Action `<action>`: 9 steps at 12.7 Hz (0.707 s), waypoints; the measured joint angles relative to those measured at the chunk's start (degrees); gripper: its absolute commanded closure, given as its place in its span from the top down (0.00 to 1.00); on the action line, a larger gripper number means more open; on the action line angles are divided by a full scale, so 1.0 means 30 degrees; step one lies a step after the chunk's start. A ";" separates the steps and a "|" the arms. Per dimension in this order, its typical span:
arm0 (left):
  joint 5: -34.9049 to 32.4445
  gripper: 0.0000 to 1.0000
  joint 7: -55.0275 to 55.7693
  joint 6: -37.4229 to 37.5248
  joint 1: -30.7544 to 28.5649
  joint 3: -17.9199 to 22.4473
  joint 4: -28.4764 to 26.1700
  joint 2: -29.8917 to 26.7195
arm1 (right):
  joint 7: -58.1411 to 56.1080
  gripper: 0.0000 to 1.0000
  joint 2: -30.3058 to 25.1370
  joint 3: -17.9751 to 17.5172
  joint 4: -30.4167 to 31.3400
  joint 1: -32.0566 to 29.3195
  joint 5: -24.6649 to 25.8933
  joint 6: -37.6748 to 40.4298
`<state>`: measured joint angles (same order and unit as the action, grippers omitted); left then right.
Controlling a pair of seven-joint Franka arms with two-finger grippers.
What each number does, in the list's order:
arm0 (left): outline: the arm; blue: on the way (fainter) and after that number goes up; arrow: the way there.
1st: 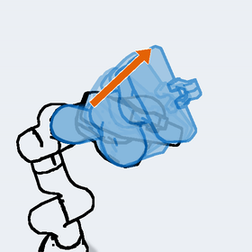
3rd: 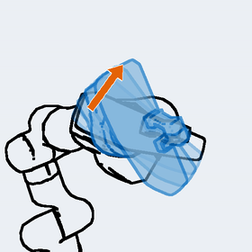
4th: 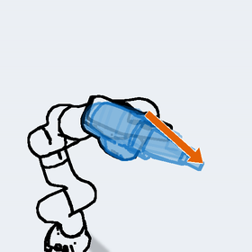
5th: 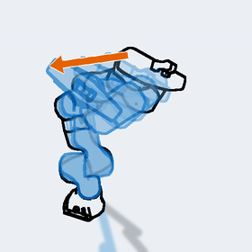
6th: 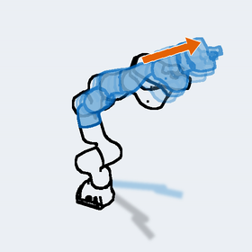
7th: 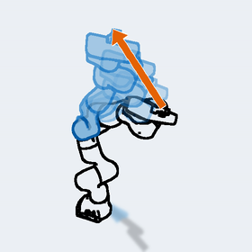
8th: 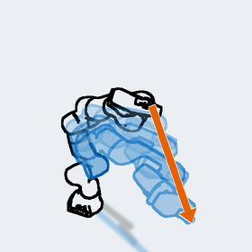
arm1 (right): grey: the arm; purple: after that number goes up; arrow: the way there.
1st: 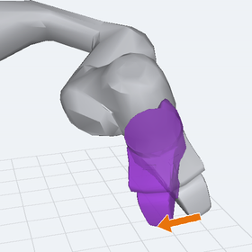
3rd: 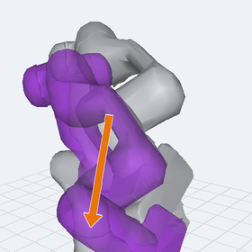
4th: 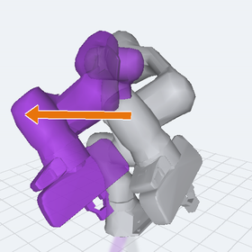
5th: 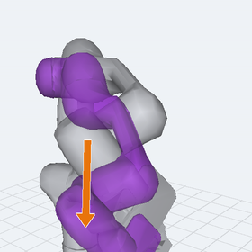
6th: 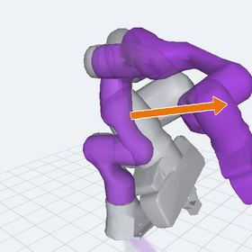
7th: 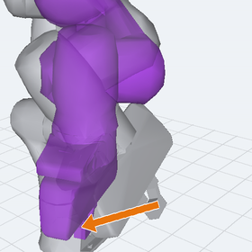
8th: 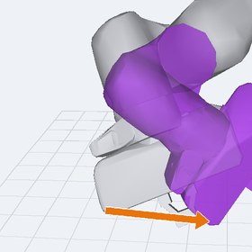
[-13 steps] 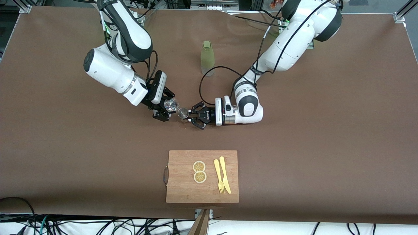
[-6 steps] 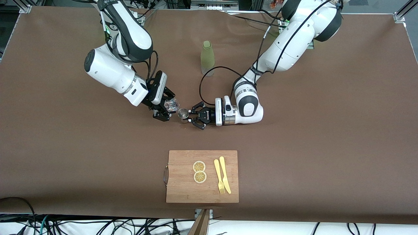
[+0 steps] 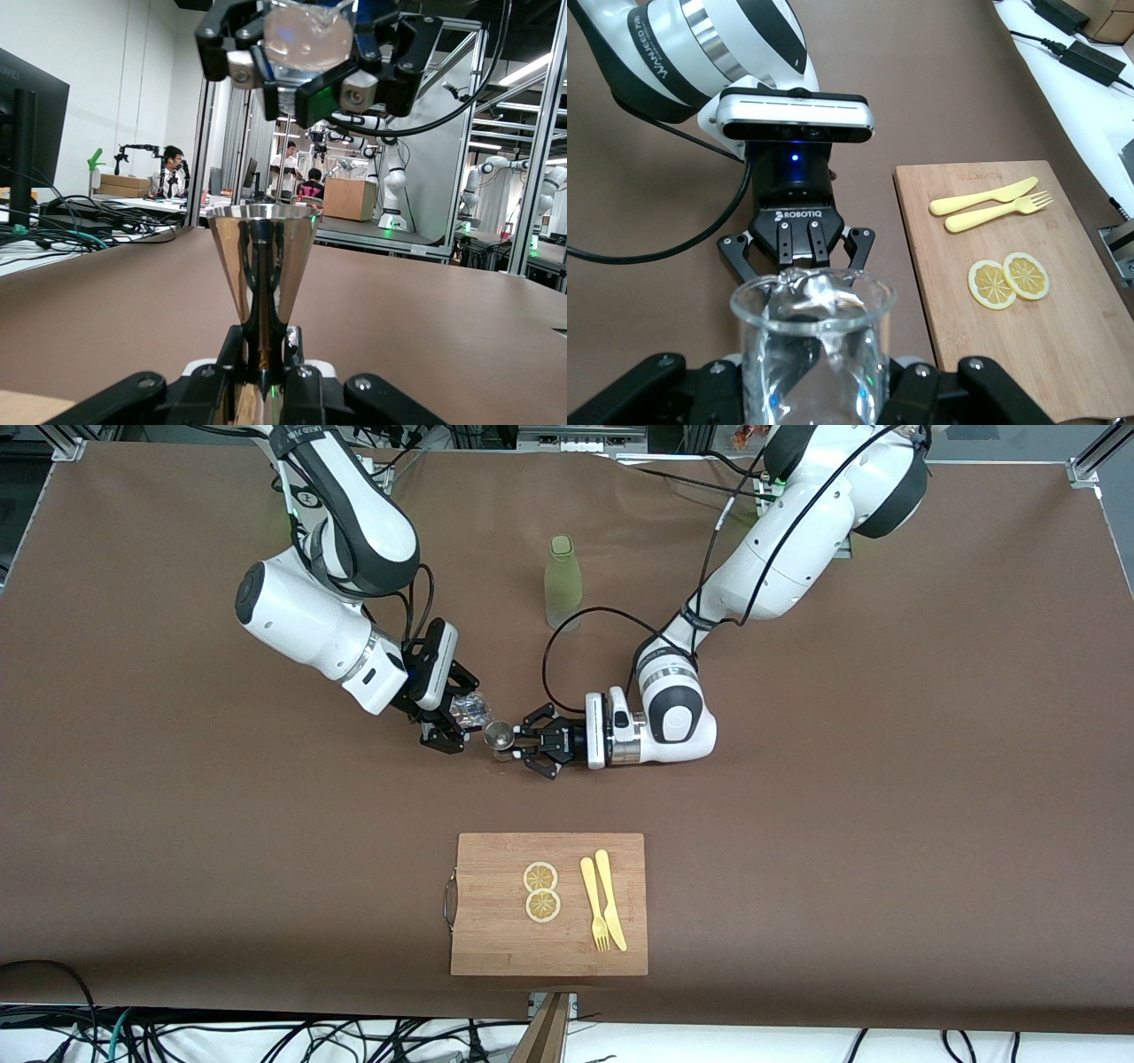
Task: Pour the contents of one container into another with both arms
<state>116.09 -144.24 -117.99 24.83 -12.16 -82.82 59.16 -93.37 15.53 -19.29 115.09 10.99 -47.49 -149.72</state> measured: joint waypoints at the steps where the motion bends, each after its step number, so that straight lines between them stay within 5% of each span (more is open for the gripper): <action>1: -0.0042 0.00 -0.0001 0.0013 -0.0048 0.0236 0.0045 0.0001 | 0.0003 0.20 -0.0030 0.0000 -0.0010 -0.0012 -0.0536 -0.0031; 9: -0.1380 0.00 -0.0100 0.0617 -0.0883 0.0593 -0.0005 0.0002 | -0.0028 0.20 -0.1139 0.0150 -0.0334 -0.0745 -0.5764 0.1607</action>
<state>111.95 -144.54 -116.14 22.18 -10.38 -82.84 59.17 -93.45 12.12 -18.84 114.09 8.75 -64.78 -144.90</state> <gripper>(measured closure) 0.789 0.802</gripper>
